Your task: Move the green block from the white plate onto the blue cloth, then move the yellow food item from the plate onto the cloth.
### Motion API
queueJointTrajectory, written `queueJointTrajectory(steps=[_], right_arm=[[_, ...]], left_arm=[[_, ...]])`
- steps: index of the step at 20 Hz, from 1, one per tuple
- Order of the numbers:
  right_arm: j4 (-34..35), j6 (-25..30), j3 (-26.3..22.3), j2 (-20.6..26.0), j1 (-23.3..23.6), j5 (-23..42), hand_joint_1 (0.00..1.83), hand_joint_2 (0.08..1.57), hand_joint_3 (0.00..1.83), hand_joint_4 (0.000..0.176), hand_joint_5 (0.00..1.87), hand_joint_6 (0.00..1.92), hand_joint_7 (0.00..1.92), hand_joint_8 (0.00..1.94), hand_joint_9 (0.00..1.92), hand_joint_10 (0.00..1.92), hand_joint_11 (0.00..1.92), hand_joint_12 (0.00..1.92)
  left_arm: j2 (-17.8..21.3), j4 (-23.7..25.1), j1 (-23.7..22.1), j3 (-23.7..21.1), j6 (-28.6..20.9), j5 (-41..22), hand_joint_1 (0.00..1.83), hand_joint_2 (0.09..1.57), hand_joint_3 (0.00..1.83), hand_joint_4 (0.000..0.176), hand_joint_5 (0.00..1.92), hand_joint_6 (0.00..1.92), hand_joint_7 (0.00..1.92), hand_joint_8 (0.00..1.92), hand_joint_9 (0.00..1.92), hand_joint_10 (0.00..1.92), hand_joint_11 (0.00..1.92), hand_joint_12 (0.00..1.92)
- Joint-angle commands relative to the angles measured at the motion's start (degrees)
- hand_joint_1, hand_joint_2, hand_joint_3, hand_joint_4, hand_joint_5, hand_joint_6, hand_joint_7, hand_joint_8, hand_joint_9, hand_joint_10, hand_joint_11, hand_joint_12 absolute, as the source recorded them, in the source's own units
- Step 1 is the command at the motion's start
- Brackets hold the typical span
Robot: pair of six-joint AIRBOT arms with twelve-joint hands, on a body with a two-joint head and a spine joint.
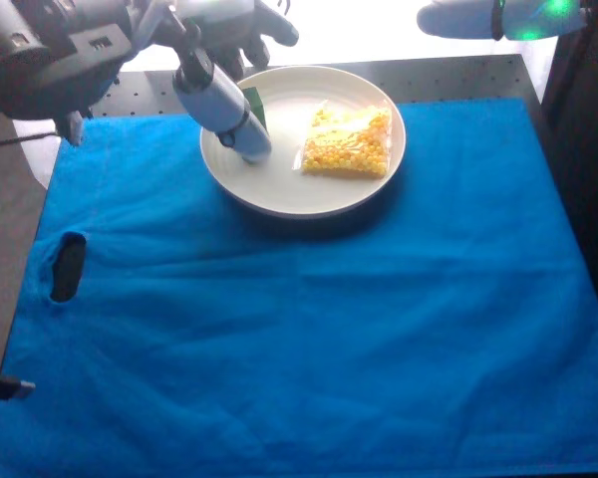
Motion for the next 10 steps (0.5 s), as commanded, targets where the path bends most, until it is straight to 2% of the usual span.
queueJointTrajectory(steps=[1,2,3,5,6,7,9,10], right_arm=[[1.83,0.25,-0.07,-0.04,0.94,6.94,0.41,0.90,0.00,0.031,0.25,0.01,0.31,0.02,0.29,0.01,0.00,0.99],[1.78,0.25,-0.12,-0.04,0.94,6.95,0.37,0.90,0.00,0.025,0.26,0.01,0.34,0.02,0.29,0.00,0.00,0.98],[1.72,0.25,-0.21,-0.04,0.94,6.95,0.34,0.91,0.00,0.005,0.27,0.01,0.36,0.01,0.28,0.00,0.00,0.97],[1.60,0.25,-0.31,-0.04,0.94,7.00,0.33,0.91,0.00,0.000,0.27,0.00,0.35,0.00,0.27,0.00,0.00,0.94],[1.57,0.25,-0.34,-0.04,0.94,7.03,0.32,0.92,0.00,0.000,0.27,0.00,0.35,0.00,0.27,0.00,0.00,0.93],[1.57,0.25,-0.36,-0.04,0.94,7.04,0.33,0.91,0.00,0.012,0.27,0.00,0.35,0.00,0.27,0.00,0.00,0.91],[1.57,0.25,-0.42,-0.04,0.94,7.13,0.36,0.92,0.00,0.033,0.26,0.00,0.35,0.00,0.26,0.00,0.00,0.88],[1.57,0.25,-0.51,-0.04,0.94,7.21,0.36,0.92,0.00,0.029,0.27,0.00,0.36,0.00,0.26,0.00,0.00,0.87]], left_arm=[[-0.37,0.01,-0.32,0.69,0.02,-4.89,0.97,0.80,0.00,0.012,0.41,0.00,0.71,0.01,0.90,0.02,0.75,1.00],[-0.53,0.01,-0.21,0.85,0.01,-4.86,0.97,0.80,0.00,0.013,0.41,0.00,0.71,0.01,0.91,0.02,0.77,1.01],[-0.72,0.01,0.02,1.00,0.00,-4.83,0.97,0.80,0.00,0.014,0.41,0.00,0.66,0.00,0.91,0.02,0.79,0.97],[-0.92,0.01,0.43,1.12,0.00,-4.76,0.97,0.79,0.00,0.000,0.41,0.00,0.62,0.00,0.89,0.01,0.83,0.93],[-1.03,0.01,0.54,1.22,0.02,-4.55,0.98,0.80,0.00,0.000,0.42,0.00,0.66,0.00,0.90,0.01,0.88,0.89],[-1.20,0.01,0.65,1.40,0.02,-4.42,0.98,0.80,0.00,0.000,0.41,0.00,0.68,0.01,0.89,0.00,0.86,0.88],[-1.40,0.01,0.85,1.61,0.00,-4.34,0.97,0.81,0.00,0.000,0.40,0.00,0.76,0.00,0.91,0.00,0.75,1.02],[-1.52,0.01,0.96,1.69,0.00,-4.33,0.97,0.81,0.00,0.000,0.40,0.00,0.77,0.01,0.91,0.01,0.73,1.04]])
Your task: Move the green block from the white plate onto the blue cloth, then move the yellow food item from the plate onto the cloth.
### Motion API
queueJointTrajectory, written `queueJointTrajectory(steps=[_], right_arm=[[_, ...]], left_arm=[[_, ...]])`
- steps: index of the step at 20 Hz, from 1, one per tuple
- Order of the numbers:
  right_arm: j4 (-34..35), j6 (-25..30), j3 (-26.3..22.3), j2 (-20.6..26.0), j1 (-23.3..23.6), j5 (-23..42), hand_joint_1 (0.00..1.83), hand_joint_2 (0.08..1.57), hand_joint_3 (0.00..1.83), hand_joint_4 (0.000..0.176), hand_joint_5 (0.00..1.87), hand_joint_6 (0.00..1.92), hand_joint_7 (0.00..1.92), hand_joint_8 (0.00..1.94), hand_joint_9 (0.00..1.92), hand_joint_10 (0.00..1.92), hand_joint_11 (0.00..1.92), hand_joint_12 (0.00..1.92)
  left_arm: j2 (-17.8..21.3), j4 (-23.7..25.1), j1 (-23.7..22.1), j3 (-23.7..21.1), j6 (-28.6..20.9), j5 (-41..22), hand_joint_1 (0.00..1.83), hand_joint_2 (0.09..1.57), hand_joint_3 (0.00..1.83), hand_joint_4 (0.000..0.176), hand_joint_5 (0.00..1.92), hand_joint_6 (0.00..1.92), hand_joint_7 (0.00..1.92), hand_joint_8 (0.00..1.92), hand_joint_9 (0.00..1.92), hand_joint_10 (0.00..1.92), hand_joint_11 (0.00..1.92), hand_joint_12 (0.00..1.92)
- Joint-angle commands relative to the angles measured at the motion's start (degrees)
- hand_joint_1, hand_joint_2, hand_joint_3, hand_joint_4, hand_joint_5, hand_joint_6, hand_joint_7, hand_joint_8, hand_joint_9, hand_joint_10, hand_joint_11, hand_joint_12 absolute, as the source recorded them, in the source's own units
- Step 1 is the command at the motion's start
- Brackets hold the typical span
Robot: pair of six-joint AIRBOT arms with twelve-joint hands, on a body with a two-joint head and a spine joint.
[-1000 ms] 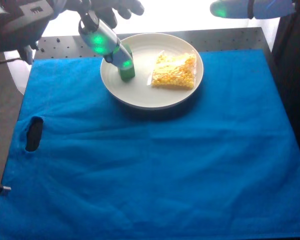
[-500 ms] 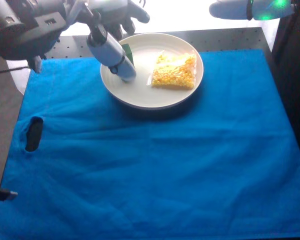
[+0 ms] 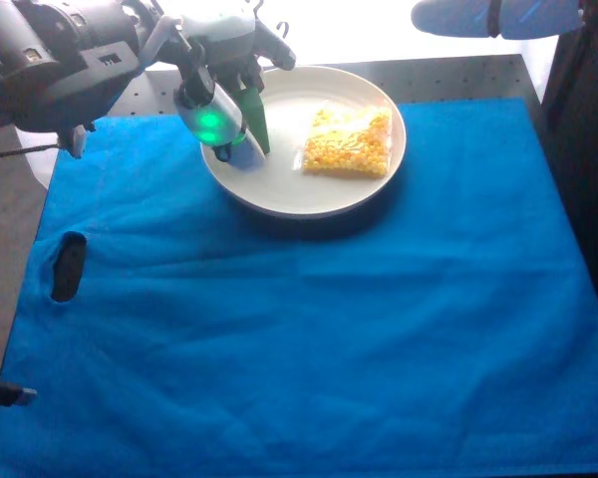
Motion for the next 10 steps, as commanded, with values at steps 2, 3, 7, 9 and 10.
queueJointTrajectory(steps=[2,3,7,9,10], right_arm=[[1.94,0.25,-0.28,0.07,0.94,7.33,0.37,0.91,0.00,0.034,0.26,0.00,0.35,0.00,0.27,0.00,0.01,0.83],[1.94,0.25,-0.30,0.07,0.94,7.35,0.37,0.91,0.00,0.035,0.27,0.01,0.36,0.01,0.27,0.00,0.01,0.82],[1.84,0.25,-0.54,0.07,0.95,7.58,0.37,0.89,0.00,0.053,0.28,0.01,0.38,0.01,0.28,0.00,0.03,0.83],[1.75,0.25,-0.68,0.07,0.95,7.69,0.36,0.89,0.00,0.047,0.27,0.00,0.37,0.00,0.27,0.00,0.03,0.84],[1.72,0.25,-0.72,0.07,0.95,7.71,0.36,0.89,0.00,0.047,0.27,0.00,0.37,0.00,0.27,0.00,0.03,0.84]], left_arm=[[-0.37,-0.03,-0.09,0.50,0.00,-4.94,0.94,0.83,0.00,0.000,0.40,0.00,0.76,0.00,0.92,0.00,0.65,1.10],[-0.45,-0.03,-0.04,0.58,0.00,-4.94,0.94,0.84,0.00,0.000,0.39,0.00,0.77,0.00,0.92,0.01,0.62,1.10],[-1.09,-0.04,0.34,1.40,-0.03,-4.46,0.91,0.87,0.00,0.000,0.46,0.01,0.80,0.01,1.04,0.04,0.75,1.01],[-1.38,-0.29,0.57,1.94,-0.05,-4.36,1.06,0.95,0.00,0.000,0.74,0.02,0.83,0.00,1.11,0.04,0.82,1.10],[-1.39,-0.42,0.63,2.05,-0.06,-4.30,1.06,0.95,0.00,0.000,0.74,0.02,0.83,0.00,1.11,0.04,0.82,1.10]])
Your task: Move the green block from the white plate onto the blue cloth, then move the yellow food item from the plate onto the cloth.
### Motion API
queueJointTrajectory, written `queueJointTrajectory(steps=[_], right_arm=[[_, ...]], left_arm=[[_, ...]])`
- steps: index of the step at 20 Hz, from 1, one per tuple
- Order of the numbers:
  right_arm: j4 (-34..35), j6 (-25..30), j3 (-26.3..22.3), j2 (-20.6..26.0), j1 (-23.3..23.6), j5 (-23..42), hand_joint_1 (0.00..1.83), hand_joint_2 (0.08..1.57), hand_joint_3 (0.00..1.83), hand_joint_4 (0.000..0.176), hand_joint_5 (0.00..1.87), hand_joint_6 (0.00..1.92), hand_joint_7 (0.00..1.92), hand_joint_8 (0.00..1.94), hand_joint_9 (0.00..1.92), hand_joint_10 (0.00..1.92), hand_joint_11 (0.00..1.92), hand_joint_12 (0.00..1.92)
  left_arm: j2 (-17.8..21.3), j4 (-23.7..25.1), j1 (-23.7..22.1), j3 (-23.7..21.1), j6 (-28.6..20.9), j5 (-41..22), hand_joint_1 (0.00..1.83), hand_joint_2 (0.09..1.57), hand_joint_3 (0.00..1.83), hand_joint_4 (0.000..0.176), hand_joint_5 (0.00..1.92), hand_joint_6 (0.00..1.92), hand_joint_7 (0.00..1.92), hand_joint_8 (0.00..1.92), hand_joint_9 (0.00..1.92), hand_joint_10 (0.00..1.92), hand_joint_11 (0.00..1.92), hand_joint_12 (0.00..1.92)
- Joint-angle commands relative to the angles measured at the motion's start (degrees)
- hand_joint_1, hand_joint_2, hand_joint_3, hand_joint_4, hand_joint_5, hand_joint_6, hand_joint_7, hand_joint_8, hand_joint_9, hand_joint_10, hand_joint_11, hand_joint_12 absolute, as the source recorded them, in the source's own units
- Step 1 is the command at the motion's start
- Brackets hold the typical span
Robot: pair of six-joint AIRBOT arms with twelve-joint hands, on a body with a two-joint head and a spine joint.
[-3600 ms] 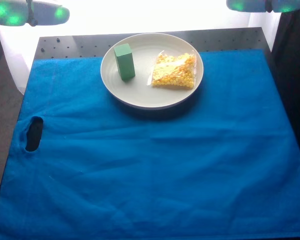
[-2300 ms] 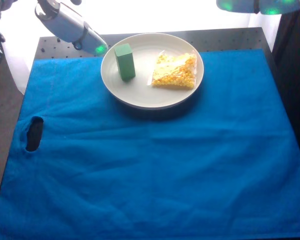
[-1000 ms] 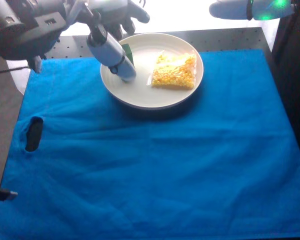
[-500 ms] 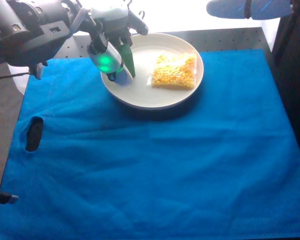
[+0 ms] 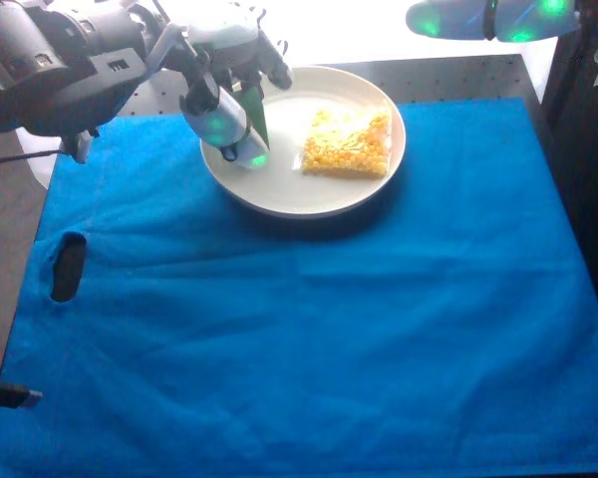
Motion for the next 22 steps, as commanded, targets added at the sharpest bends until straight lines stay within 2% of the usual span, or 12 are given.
queueJointTrajectory(steps=[1,3,4,5,7,8,10,12,16,17,18,22], right_arm=[[1.92,0.25,-0.11,0.07,0.95,6.94,0.36,0.88,0.00,0.046,0.28,0.01,0.39,0.01,0.28,0.00,0.04,0.84],[1.89,0.25,-0.23,0.07,0.95,7.04,0.36,0.88,0.00,0.041,0.28,0.00,0.37,0.00,0.26,0.00,0.02,0.83],[1.89,0.25,-0.24,0.07,0.95,7.08,0.36,0.88,0.00,0.038,0.28,0.00,0.37,0.00,0.26,0.00,0.02,0.82],[1.89,0.25,-0.28,0.07,0.95,7.12,0.36,0.88,0.00,0.037,0.29,0.01,0.37,0.00,0.26,0.00,0.02,0.82],[1.89,0.25,-0.32,0.07,0.95,7.20,0.35,0.87,0.00,0.038,0.30,0.00,0.37,0.00,0.27,0.00,0.04,0.77],[1.87,0.25,-0.33,0.07,0.95,7.22,0.34,0.88,0.01,0.036,0.29,0.00,0.38,0.00,0.27,0.00,0.04,0.77],[1.85,0.25,-0.36,0.07,0.95,7.26,0.33,0.88,0.01,0.034,0.27,0.00,0.37,0.00,0.26,0.00,0.04,0.77],[1.75,0.25,-0.36,0.03,0.95,7.28,0.34,0.88,0.00,0.041,0.28,0.00,0.37,0.00,0.25,0.00,0.05,0.73],[1.59,0.25,-0.36,-0.07,0.95,7.32,0.36,0.90,0.01,0.043,0.28,0.00,0.36,0.00,0.25,0.00,0.05,0.71],[1.59,0.25,-0.36,-0.07,0.95,7.32,0.35,0.91,0.01,0.036,0.28,0.00,0.36,0.00,0.25,0.00,0.05,0.72],[1.59,0.25,-0.37,-0.07,0.95,7.32,0.34,0.91,0.01,0.041,0.27,0.00,0.35,0.00,0.25,0.00,0.06,0.72],[1.59,0.25,-0.36,-0.07,0.95,7.30,0.33,0.89,0.00,0.025,0.28,0.01,0.36,0.00,0.27,0.00,0.06,0.73]], left_arm=[[-0.05,-0.21,-0.26,0.36,-0.06,-4.64,1.12,0.96,0.00,0.000,0.80,0.01,0.86,0.00,1.10,0.02,0.81,1.07],[-0.30,-1.02,-0.02,0.85,-0.06,-4.64,1.23,1.00,0.00,0.000,0.91,0.01,0.93,0.00,1.22,0.04,0.90,1.00],[-0.38,-1.31,0.09,1.01,-0.06,-4.69,1.36,1.01,0.00,0.000,1.10,0.64,1.16,0.42,1.19,0.51,1.02,0.90],[-0.50,-1.39,0.23,1.14,-0.06,-4.69,1.38,1.03,0.00,0.000,1.06,0.85,1.17,0.61,1.13,0.70,1.09,0.83],[-0.65,-1.72,0.47,1.25,-0.06,-5.04,1.39,1.04,0.00,0.000,1.04,0.76,1.16,0.58,1.20,0.87,1.11,0.84],[-0.68,-1.84,0.52,1.28,-0.06,-5.17,1.28,1.05,0.00,0.000,1.06,0.79,1.19,0.66,1.24,0.55,1.11,0.84],[-0.74,-1.92,0.51,1.32,-0.06,-5.36,1.27,1.04,0.00,0.000,1.09,0.75,1.26,0.58,1.37,0.27,1.11,0.90],[-0.73,-2.41,0.44,1.32,-0.06,-5.90,1.27,1.03,0.00,0.000,1.10,0.68,1.28,0.57,1.40,0.14,1.11,0.85],[-0.07,-3.54,-0.28,1.24,-0.07,-6.33,1.26,1.06,0.00,0.000,1.03,0.82,1.21,0.68,1.40,0.03,1.08,0.85],[0.52,-3.68,-0.51,0.87,-0.07,-6.56,1.37,1.03,0.01,0.000,1.04,0.74,1.21,0.52,1.25,0.71,1.08,0.88],[1.55,-3.67,-0.84,-0.09,-0.07,-6.93,1.39,1.03,0.00,0.000,1.06,0.69,1.18,0.56,1.19,0.88,1.06,0.91],[5.71,-2.70,-2.55,-4.25,-0.04,-8.17,1.40,1.05,0.00,0.000,1.04,0.61,1.08,0.79,1.19,0.95,1.09,0.81]])
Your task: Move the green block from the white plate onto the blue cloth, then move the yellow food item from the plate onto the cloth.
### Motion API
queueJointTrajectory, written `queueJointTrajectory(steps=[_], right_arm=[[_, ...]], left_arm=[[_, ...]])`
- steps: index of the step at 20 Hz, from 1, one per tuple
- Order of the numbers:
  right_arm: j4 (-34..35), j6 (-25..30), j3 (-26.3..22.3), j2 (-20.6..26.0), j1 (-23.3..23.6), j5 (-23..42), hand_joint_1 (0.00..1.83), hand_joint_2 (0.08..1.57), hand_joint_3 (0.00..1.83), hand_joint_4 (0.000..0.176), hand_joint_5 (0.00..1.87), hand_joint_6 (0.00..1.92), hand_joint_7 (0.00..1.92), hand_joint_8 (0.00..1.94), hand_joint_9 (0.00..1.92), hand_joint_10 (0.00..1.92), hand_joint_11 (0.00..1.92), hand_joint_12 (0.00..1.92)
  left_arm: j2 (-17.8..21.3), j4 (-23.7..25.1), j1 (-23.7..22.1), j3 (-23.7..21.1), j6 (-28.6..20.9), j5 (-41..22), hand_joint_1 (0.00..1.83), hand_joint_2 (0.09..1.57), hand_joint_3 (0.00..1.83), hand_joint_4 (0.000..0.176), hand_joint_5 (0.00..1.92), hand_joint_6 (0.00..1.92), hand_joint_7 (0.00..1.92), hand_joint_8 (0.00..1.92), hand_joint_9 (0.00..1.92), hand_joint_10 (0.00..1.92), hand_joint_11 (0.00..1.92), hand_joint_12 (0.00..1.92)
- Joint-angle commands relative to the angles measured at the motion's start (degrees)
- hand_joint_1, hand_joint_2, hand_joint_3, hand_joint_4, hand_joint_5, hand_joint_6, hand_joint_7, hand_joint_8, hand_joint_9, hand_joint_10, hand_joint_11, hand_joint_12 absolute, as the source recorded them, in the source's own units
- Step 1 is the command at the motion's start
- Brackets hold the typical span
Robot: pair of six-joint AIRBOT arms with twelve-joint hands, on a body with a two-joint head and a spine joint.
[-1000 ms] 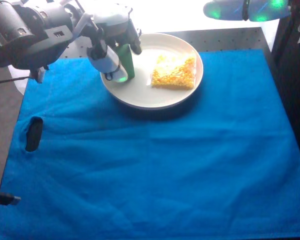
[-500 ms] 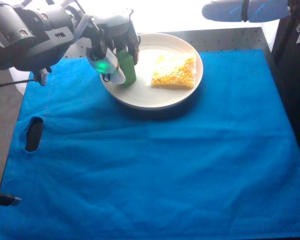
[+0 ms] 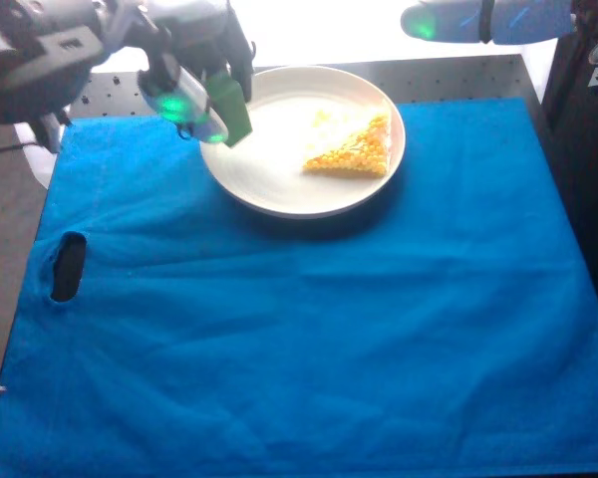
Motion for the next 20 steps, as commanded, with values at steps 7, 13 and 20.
queueJointTrajectory(steps=[7,13,20], right_arm=[[1.98,0.25,0.13,0.02,0.93,6.50,0.34,0.88,0.00,0.019,0.28,0.00,0.37,0.00,0.30,0.00,0.01,0.96],[2.03,0.25,0.17,0.03,0.93,6.37,0.35,0.86,0.00,0.020,0.31,0.00,0.42,0.01,0.34,0.00,0.02,1.03],[2.02,0.25,0.16,-0.03,0.91,6.16,0.35,0.89,0.01,0.008,0.31,0.00,0.41,0.00,0.29,0.00,0.00,1.00]], left_arm=[[7.85,9.44,-3.11,-10.67,-0.04,-9.54,1.38,1.09,0.00,0.000,1.01,0.73,0.91,1.04,1.07,1.11,1.08,0.82],[13.04,12.20,-1.00,-17.84,-0.06,-15.66,1.35,1.17,0.00,0.000,0.73,1.20,0.85,1.13,0.97,1.25,0.85,1.00],[18.76,14.30,2.69,-24.54,-0.13,-20.93,1.36,1.18,0.00,0.000,0.81,0.98,0.81,1.25,0.86,1.40,0.90,1.20]])
